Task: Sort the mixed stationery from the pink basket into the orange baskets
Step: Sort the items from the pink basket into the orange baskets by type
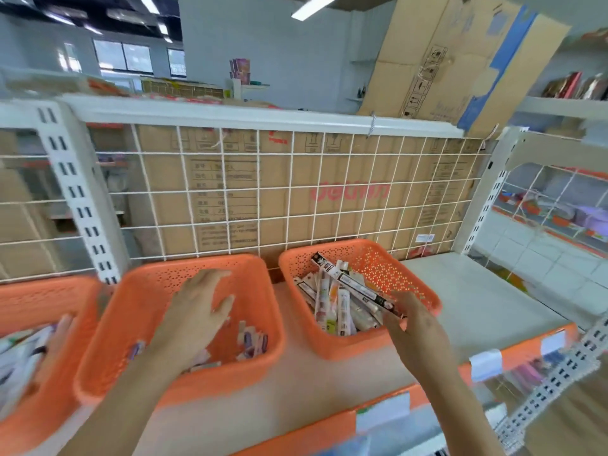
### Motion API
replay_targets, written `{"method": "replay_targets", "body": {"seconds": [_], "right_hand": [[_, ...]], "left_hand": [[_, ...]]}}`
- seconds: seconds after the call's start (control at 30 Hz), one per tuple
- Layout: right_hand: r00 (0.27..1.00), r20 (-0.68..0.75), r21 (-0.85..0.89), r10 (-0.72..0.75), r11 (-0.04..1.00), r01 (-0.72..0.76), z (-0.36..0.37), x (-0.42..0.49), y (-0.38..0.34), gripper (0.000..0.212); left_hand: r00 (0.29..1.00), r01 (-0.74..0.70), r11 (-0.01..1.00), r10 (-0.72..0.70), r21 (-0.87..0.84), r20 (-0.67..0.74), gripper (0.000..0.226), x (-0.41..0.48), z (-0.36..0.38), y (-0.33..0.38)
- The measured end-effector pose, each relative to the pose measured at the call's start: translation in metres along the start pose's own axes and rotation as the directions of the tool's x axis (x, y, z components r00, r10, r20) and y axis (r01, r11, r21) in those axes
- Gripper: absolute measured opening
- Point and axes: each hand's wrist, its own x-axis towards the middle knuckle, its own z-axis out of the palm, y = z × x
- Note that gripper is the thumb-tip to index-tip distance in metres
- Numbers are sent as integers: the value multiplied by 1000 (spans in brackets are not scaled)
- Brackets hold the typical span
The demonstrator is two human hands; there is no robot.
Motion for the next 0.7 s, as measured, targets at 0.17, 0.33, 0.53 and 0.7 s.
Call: {"method": "replay_targets", "body": {"seconds": [0.17, 0.33, 0.53, 0.7], "right_hand": [[1000, 5, -59, -6, 998, 7, 11, -65, -35, 39], [999, 18, -63, -27, 998, 28, 21, -123, -71, 40], [993, 101, -68, -61, 995, 68, 37, -158, -114, 42], [975, 175, -36, -139, 988, 147, 65, -171, -157, 45]], "left_hand": [[997, 60, 996, -57, 63, -48, 35, -64, -43, -55], [998, 36, 986, -28, 160, -56, 35, -126, -86, -104], [976, 183, 956, -150, 228, -156, 34, -193, -142, -143], [938, 314, 917, -258, 248, -233, 38, -246, -182, -177]]}}
